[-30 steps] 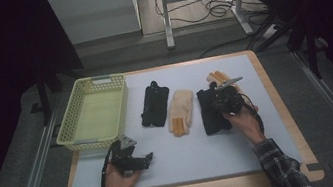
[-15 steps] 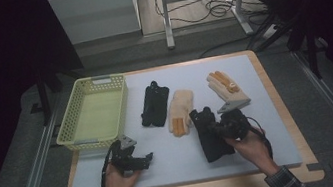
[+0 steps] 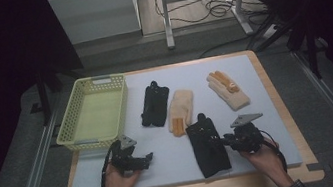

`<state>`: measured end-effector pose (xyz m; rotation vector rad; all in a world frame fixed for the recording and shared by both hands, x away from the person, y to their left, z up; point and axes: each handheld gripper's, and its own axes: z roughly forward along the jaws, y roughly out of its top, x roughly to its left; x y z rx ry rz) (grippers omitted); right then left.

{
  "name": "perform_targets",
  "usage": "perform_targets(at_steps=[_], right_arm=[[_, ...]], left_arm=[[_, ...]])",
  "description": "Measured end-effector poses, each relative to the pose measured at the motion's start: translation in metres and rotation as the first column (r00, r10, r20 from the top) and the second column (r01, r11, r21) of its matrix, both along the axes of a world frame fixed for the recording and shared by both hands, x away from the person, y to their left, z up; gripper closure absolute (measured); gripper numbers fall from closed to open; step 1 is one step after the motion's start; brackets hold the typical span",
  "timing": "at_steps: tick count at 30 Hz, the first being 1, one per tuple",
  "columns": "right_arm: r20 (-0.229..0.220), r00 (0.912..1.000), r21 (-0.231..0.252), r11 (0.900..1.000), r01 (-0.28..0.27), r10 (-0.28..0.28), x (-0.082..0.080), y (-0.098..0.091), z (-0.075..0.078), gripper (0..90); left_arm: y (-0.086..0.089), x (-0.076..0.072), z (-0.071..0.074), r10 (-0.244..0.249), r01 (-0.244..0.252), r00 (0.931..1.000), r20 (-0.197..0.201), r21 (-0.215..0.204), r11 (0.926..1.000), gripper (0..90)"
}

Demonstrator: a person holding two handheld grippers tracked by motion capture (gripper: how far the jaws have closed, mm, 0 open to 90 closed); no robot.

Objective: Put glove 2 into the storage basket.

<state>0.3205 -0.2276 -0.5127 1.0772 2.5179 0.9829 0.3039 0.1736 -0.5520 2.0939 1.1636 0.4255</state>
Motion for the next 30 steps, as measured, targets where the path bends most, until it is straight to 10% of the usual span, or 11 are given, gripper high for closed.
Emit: perform_targets(at_steps=[19, 30], right_arm=[[-0.014, 0.9929, 0.039, 0.9923, -0.117, 0.118, -0.024, 0.02, -0.002, 74.7], [0.037, 0.9955, 0.079, 0.9928, -0.09, 0.088, 0.027, 0.034, 0.019, 66.5]], left_arm=[[0.0, 0.0, 0.0, 0.0, 0.0, 1.0, 0.0, 0.0, 1.0, 6.2], [0.0, 0.0, 0.0, 0.0, 0.0, 1.0, 0.0, 0.0, 1.0, 6.2]])
